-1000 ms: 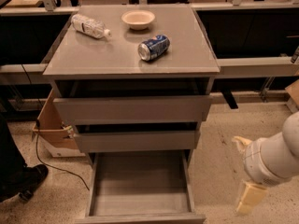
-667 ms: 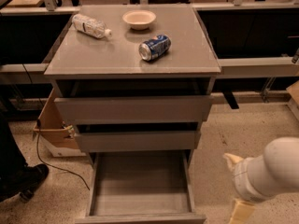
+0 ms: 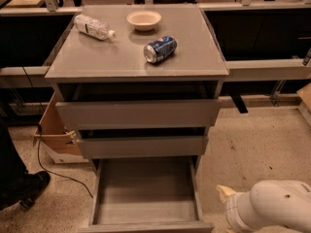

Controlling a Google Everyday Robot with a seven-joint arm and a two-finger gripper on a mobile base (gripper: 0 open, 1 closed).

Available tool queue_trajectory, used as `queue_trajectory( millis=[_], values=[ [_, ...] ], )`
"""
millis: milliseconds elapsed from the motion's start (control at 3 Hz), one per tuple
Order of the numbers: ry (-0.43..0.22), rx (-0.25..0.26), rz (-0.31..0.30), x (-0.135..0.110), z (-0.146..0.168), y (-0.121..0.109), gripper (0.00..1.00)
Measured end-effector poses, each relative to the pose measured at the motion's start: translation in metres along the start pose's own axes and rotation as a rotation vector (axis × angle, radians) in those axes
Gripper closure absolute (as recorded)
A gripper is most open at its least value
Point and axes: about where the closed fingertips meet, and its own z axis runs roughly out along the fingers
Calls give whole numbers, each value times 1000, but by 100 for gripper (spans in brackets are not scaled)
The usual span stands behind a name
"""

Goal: Close bottom drawer

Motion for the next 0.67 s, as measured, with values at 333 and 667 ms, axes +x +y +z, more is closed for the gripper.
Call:
queue_trajectory(
  millis=[333, 667],
  values=[
    [-67, -37, -7, -5, 64, 19, 0],
    [-69, -47, -4, -3, 77, 20, 0]
  ],
)
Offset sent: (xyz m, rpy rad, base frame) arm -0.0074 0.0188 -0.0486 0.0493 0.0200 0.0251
